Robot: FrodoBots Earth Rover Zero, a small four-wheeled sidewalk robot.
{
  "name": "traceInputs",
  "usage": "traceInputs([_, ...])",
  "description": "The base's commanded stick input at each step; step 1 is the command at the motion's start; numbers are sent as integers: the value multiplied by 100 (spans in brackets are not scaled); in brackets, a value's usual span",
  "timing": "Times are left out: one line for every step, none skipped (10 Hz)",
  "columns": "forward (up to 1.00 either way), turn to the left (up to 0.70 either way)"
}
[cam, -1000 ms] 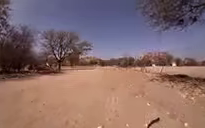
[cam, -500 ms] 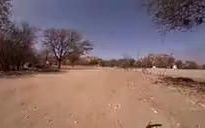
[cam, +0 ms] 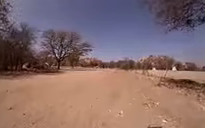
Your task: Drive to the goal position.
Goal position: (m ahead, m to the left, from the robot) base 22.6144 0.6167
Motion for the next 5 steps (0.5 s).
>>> traceInputs([50, 0])
traceInputs([50, 0])
traceInputs([50, 0])
traceInputs([50, 0])
traceInputs([50, 0])
